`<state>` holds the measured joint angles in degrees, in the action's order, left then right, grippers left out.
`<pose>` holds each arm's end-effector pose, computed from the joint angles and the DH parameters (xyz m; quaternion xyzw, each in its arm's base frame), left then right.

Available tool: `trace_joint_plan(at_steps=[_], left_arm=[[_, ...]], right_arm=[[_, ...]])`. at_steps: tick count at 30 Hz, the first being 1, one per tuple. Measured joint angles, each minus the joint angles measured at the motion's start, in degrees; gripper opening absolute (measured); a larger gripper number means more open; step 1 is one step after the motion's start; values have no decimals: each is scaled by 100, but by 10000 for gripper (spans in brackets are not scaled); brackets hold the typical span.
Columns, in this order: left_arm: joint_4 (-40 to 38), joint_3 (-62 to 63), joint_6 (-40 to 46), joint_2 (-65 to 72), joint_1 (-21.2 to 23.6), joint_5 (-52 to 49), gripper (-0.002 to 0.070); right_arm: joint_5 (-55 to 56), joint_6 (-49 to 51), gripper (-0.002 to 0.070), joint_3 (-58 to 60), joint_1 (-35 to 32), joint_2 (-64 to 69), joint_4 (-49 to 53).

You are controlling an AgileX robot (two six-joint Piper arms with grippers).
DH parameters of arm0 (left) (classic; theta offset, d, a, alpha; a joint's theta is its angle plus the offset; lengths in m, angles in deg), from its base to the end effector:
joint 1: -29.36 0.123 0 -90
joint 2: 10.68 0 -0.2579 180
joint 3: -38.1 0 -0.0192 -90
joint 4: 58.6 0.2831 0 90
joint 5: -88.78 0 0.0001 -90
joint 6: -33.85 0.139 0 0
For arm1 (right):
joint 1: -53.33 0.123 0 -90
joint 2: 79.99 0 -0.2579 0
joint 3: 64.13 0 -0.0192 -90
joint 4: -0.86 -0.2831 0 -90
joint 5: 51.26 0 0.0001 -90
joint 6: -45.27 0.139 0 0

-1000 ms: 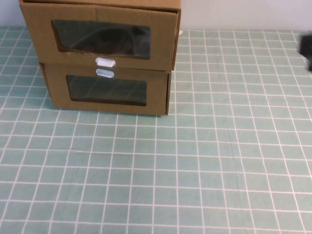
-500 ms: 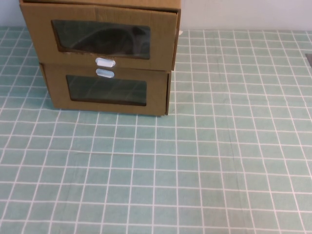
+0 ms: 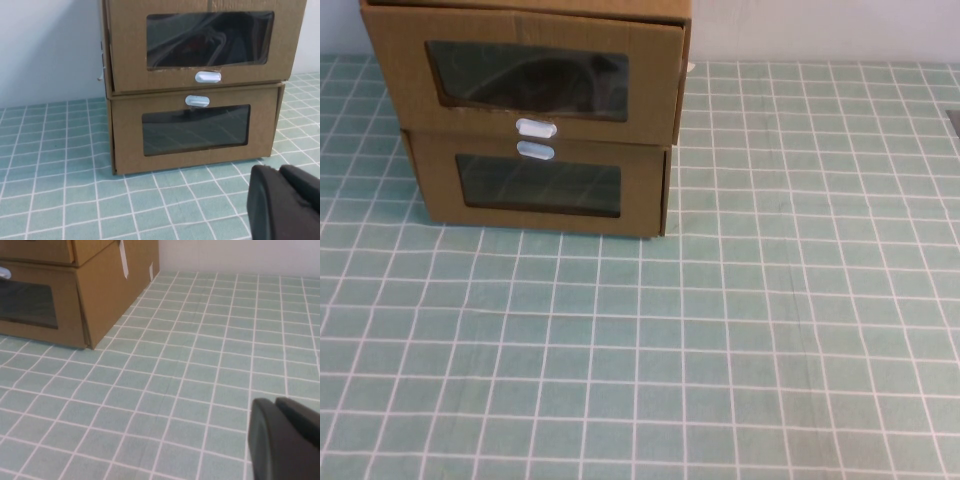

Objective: Close the shoe box

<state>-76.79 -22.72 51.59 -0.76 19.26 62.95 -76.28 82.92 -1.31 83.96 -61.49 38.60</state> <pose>0.1384 -0.0439 0.2658 0.1187 0.7300 -0.1020 0.6653 0.1594 0.0525 0.2395 -0.1059 0.7653 0.0823 0.6295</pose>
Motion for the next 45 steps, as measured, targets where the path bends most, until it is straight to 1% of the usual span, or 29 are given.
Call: trace_joint_plan(at_steps=[19,22,26,30,36,45], left_arm=[[-3,-43,-22,0,0,34,-5],[344,-252,-114,0,0,166,-5],[927,-735,-453,-104,0,512,-5],[1408,-1285,-773,-188,0,622,-5],[1596,-1708,-1124,-188,0,535,-5],[1692,-1706,-1147,-188,0,372,-5]], right_arm=[[13,0,-14,22,0,0,14],[21,0,-14,22,0,0,14],[21,0,-14,22,-8,0,14],[35,0,-14,22,-8,0,14],[35,0,-14,22,-8,0,14],[35,0,-14,22,-12,0,14]])
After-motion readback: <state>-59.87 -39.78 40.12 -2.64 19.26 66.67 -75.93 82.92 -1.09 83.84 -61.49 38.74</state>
